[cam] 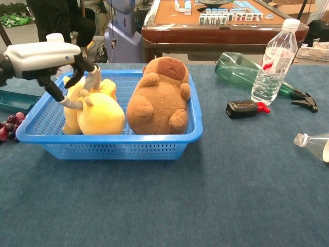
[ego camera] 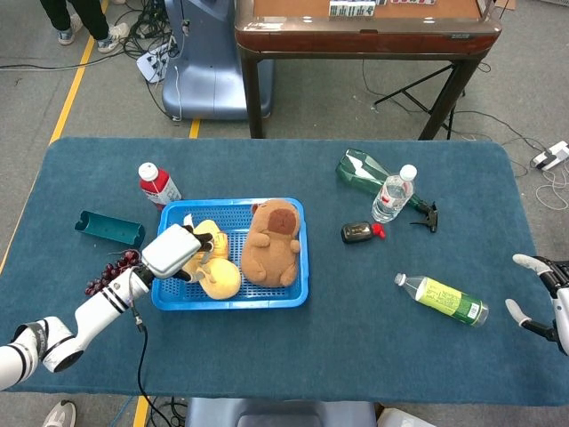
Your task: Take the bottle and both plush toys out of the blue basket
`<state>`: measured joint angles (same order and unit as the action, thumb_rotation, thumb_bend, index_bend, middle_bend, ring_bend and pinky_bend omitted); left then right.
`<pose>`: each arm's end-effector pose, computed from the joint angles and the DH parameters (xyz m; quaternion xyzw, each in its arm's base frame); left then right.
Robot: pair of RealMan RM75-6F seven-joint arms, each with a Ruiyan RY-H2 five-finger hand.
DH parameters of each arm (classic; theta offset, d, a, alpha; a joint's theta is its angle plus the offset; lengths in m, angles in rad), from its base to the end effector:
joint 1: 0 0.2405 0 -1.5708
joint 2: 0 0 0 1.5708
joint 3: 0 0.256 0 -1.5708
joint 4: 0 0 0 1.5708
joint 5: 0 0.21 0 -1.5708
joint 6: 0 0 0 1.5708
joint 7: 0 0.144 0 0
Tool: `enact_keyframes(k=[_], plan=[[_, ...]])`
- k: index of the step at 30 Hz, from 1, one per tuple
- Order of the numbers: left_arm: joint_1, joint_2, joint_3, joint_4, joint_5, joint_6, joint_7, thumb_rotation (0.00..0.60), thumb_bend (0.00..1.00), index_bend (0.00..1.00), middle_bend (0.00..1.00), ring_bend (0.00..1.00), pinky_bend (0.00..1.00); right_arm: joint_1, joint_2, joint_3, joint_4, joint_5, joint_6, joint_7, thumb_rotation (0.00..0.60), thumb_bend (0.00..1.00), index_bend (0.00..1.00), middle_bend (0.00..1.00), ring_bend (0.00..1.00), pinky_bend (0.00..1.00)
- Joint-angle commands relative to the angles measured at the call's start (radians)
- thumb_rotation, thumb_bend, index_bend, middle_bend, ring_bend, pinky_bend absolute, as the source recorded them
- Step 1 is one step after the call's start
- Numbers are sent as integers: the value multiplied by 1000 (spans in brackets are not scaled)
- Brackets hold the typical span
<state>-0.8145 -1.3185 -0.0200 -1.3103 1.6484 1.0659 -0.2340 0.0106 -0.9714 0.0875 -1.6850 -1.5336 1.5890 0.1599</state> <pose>-0.1626 0.3634 0.0584 -0.8090 -0.2537 -0.4230 0.3196 -0.3036 -0.1646 0.2150 0.5501 -0.3804 0.4443 0.5961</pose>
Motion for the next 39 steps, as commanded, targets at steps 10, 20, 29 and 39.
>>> enact_keyframes(k=[10,20,29,39], plan=[[62,81,-55,-68,-64,98,-120,600,259,773,738,684,538,0,-2,1,4,-6,5,8,600,209,265,290,266,393],[123,116,-119,-55,-174,147,-212,600,259,776,747,683,539,-3,1,0,5,-5,8,9,600,209,265,290,266,393],[182,107,-118,42,-271,113,-123,600,259,774,750,680,539,1,-2,-1,8,-8,2,10,600,209,265,290,266,393],[207,60,-150,147,-416,44,58,600,259,772,750,674,540,9,4,-3,3,-20,-6,0,600,209,265,290,266,393]])
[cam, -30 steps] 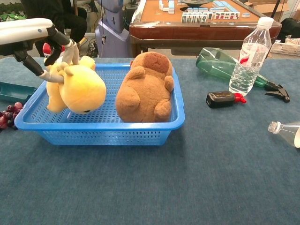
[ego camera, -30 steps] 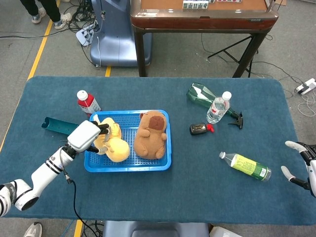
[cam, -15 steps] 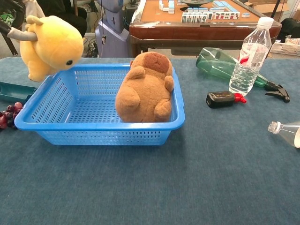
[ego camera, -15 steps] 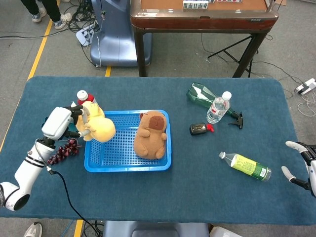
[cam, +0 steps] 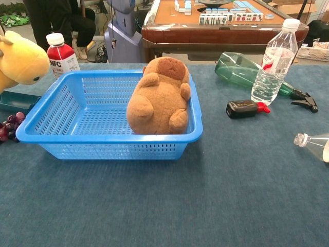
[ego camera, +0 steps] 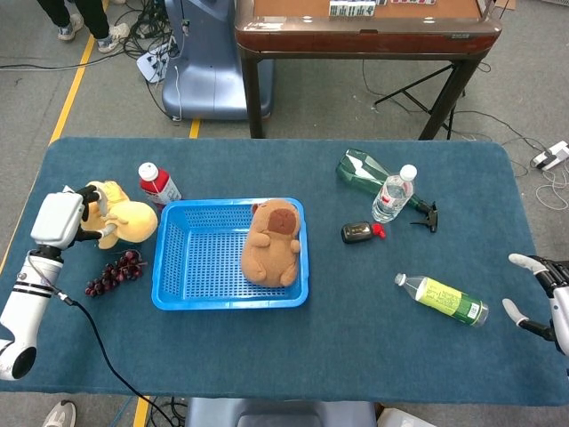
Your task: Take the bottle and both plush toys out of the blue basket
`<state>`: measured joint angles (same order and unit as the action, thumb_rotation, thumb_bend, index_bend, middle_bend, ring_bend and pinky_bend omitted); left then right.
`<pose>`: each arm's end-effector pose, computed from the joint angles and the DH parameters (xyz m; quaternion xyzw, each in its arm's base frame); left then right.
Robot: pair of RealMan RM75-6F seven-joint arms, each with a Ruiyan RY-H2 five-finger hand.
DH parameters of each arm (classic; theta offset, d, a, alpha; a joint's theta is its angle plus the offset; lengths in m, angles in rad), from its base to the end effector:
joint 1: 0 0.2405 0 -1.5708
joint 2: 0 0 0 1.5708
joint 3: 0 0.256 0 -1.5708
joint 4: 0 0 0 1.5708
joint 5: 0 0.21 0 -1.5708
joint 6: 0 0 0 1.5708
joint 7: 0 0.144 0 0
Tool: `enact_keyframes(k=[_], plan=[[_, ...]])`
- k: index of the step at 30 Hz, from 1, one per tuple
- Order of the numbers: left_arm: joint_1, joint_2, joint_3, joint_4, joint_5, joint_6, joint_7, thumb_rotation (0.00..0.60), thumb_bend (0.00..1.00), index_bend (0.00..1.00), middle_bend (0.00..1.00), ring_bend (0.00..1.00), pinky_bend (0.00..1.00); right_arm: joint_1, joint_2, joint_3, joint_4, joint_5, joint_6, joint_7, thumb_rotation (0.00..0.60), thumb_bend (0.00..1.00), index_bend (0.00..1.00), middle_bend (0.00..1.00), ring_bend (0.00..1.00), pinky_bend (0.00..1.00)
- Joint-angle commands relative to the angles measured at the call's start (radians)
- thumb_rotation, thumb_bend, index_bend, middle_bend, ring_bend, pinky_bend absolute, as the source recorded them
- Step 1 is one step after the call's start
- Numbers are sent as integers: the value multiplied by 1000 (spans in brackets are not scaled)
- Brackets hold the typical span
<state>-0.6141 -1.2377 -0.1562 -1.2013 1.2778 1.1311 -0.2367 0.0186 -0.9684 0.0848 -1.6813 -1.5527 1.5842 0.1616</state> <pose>-0.2660 0.3839 0.1626 -0.6235 -0.3519 -0.4413 0.5410 -0.3011 -0.1666 0.2140 0.5600 -0.3759 0.4458 0.5885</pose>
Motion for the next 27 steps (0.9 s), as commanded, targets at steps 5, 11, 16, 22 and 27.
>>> enact_keyframes(k=[5,11,16,22,27], plan=[[5,-38,-31,53,-121,-81,149,600,259,747,744,669,541,0,2,0,-2,0,1,-1,600,209,265,290,266,393],[-8,-20,-36,5,-210,-191,244,600,259,589,646,545,541,2,1,-3,0,-1,-3,0,600,209,265,290,266,393],[-17,20,-39,-70,-256,-271,259,600,259,402,495,418,514,4,0,-2,2,-1,-5,1,600,209,265,290,266,393],[-4,56,-61,-155,-240,-244,224,600,259,33,94,6,197,16,-5,-4,4,-3,-23,3,600,209,265,290,266,393],[29,60,-87,-205,-199,-150,166,600,257,0,51,0,166,29,-8,-4,4,-15,-35,-2,600,209,265,290,266,393]])
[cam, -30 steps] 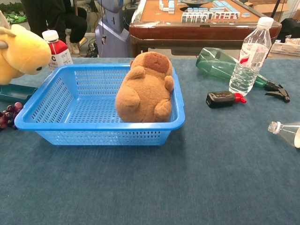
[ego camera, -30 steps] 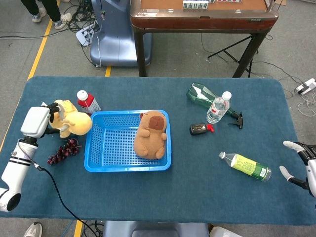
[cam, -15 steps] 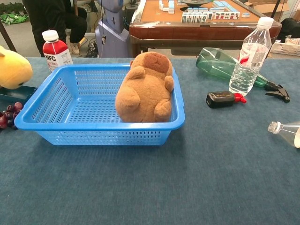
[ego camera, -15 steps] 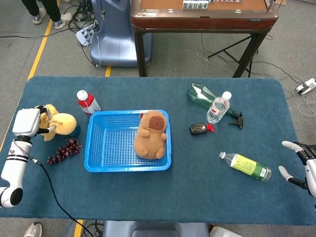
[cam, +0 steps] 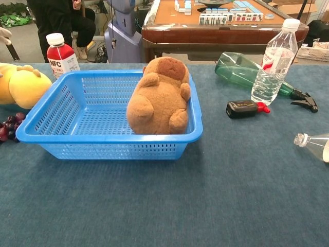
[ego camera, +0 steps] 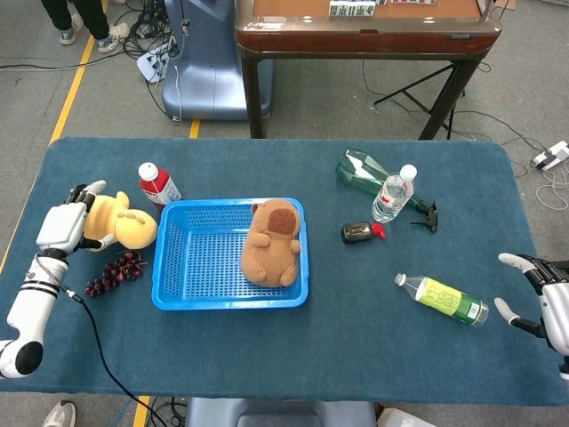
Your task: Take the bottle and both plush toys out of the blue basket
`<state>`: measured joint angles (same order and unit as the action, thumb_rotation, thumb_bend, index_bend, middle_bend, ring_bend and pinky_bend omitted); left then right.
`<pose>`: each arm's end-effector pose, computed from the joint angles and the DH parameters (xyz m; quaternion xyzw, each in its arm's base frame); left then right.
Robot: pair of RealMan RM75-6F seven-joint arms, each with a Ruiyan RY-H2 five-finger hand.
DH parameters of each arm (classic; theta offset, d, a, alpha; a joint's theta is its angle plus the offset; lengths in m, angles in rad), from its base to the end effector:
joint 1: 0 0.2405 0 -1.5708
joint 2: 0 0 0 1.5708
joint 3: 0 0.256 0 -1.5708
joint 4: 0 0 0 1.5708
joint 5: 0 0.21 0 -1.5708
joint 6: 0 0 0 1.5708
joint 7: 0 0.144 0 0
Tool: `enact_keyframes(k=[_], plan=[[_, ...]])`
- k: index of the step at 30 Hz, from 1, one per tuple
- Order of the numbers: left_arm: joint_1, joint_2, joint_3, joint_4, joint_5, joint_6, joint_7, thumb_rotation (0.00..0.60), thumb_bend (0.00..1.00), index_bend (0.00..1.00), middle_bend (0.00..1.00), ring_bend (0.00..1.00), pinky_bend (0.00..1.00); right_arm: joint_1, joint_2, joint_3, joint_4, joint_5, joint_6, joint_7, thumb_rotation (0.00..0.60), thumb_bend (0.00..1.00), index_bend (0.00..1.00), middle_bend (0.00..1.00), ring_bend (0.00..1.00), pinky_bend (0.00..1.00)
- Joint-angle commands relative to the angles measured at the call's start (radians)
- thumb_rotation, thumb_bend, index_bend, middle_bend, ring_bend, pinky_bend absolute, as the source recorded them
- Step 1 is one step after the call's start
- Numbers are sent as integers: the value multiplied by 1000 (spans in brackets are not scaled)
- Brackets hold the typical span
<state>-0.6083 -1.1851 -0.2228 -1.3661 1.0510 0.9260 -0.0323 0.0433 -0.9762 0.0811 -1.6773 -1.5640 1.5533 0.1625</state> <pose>-0.2693 0.3813 0.1491 -0.6067 -0.4407 -0.3651 0.5517 -0.2984 -0.1737 0.2069 0.5731 -0.3796 0.4450 0.5739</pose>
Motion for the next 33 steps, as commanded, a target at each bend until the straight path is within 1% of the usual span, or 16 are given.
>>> enact_keyframes(k=[1,5,8,12,15,20,23,27,31,33], plan=[[29,11,-24,-54,36,72,-44,600,256,0,51,0,166,9,2,0,-2,-7,-9,-7,600,209,265,290,266,393],[44,28,-24,-97,48,97,-41,600,256,0,51,0,166,38,14,2,-14,-26,-41,-25,600,209,265,290,266,393],[55,55,-8,-135,62,84,-41,600,256,0,37,0,166,77,34,3,-35,-54,-89,-65,600,209,265,290,266,393],[81,71,12,-176,93,123,-22,600,256,0,31,0,166,147,61,16,-74,-87,-166,-115,600,209,265,286,265,393],[99,89,26,-216,103,138,-6,600,256,0,31,0,166,229,79,39,-108,-92,-266,-136,600,206,252,275,248,393],[116,120,43,-263,107,138,12,600,256,0,29,0,161,374,84,89,-154,-62,-446,-190,600,196,186,231,203,393],[127,133,51,-282,114,146,19,600,256,0,28,0,157,470,57,127,-163,-20,-555,-237,600,191,157,208,185,389],[140,142,62,-300,129,158,23,600,256,0,28,0,155,594,-2,171,-150,63,-695,-298,600,187,97,152,156,341],[152,151,70,-314,148,172,24,600,256,0,28,0,155,715,-89,202,-105,157,-810,-372,600,181,49,113,125,313],[157,154,72,-320,156,180,22,600,256,0,28,0,155,762,-127,210,-76,200,-849,-410,600,173,32,102,116,307]])
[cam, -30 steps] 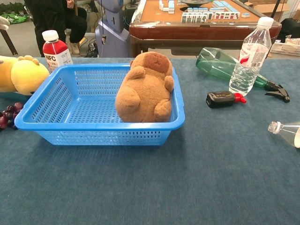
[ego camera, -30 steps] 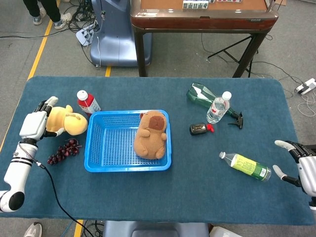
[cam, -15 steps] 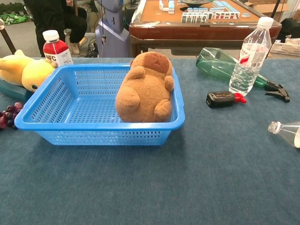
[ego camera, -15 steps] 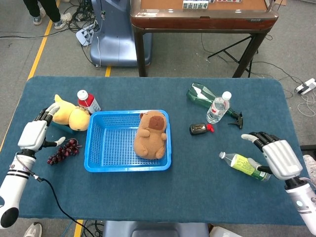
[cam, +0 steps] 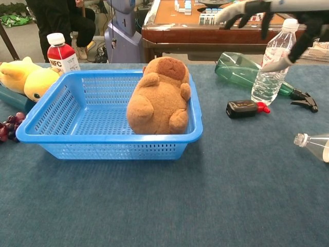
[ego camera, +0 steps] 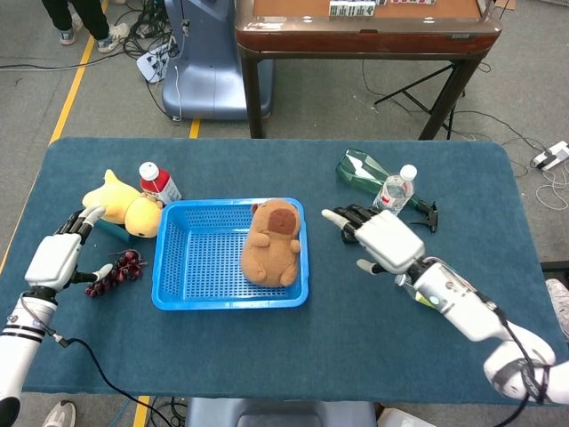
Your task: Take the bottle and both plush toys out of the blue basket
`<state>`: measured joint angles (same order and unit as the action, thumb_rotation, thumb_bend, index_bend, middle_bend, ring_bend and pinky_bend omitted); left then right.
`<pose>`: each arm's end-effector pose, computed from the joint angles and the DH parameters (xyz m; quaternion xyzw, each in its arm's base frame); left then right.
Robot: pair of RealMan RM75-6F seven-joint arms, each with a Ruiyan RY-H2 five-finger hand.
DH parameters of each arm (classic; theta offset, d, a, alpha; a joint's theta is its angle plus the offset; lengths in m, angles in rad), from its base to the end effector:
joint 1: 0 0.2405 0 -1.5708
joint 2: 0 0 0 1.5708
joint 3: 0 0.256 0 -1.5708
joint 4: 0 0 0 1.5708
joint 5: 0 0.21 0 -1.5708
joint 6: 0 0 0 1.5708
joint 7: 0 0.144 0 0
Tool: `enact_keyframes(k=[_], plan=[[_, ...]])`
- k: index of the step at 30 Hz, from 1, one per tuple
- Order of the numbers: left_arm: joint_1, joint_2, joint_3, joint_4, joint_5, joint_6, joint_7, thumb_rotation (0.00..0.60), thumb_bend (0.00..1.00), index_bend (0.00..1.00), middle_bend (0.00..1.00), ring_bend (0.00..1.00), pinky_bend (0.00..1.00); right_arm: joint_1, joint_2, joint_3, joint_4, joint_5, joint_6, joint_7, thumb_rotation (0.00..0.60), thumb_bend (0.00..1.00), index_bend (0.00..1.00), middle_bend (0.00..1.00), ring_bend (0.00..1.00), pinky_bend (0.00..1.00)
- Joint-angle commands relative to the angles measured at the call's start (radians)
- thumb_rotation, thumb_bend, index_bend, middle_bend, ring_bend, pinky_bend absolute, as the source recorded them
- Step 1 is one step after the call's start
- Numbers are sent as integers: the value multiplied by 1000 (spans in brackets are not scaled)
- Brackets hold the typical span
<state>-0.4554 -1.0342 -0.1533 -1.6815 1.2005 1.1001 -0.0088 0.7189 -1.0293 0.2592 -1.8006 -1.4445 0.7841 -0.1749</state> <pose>-0.2571 0.3050 0.1584 -0.6288 -0.4330 -0.3784 0.5234 -0.1163 -0.3358 0.1104 0.8228 -0.2435 0.3616 0.3647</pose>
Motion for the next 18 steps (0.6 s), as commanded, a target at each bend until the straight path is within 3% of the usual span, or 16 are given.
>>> enact_keyframes(k=[1,11,18], plan=[[9,5,3,-8,14,14,-5,600,256,0,28,0,155,116,-99,36,67,110,-101,-99,600,167,24,97,112,303],[66,31,43,-35,109,89,-16,600,256,0,28,0,154,281,-242,16,209,318,-174,-257,600,78,1,89,97,298],[117,46,75,-67,137,147,27,600,256,0,28,0,147,340,-299,-15,282,401,-181,-283,600,51,0,85,89,298]])
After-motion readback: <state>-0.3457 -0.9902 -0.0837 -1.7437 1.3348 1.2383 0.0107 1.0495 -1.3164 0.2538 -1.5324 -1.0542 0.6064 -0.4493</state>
